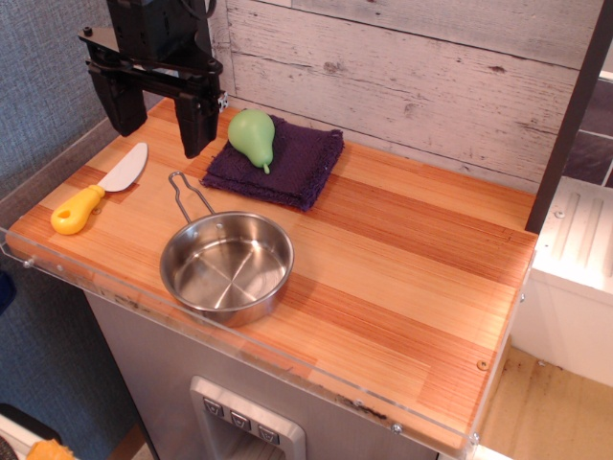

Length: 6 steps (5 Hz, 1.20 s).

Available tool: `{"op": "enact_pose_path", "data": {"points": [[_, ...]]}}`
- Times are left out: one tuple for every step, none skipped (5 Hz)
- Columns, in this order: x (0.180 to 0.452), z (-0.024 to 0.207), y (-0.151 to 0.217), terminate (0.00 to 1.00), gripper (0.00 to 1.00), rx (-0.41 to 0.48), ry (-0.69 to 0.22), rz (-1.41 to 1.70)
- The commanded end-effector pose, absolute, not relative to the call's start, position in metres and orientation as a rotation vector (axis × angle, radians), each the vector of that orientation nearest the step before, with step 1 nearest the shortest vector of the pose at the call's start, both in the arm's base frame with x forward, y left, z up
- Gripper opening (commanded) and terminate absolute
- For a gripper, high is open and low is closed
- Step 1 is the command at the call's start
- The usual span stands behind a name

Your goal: Slide pot to right edge of table.

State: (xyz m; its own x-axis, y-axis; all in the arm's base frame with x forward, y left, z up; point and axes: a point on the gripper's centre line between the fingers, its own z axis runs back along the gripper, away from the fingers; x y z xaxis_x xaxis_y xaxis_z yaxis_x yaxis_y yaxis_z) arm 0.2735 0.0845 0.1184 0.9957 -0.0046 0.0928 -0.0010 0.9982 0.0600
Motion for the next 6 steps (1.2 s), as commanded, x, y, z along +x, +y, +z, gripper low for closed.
{"op": "enact_pose_path", "data": {"points": [[0.273,0.118,0.085,0.0,1.0,0.06,-0.093,-0.002],[0.254,0.121,0.05,0.0,1.0,0.031,-0.107,-0.102],[0.236,0.117,0.013,0.0,1.0,-0.001,-0.111,-0.204],[0.222,0.101,-0.019,0.0,1.0,-0.029,-0.074,-0.284],[0.224,0.072,-0.031,0.0,1.0,-0.024,-0.053,-0.308],[0.233,0.052,-0.025,0.0,1.0,0.046,-0.045,-0.288]]}}
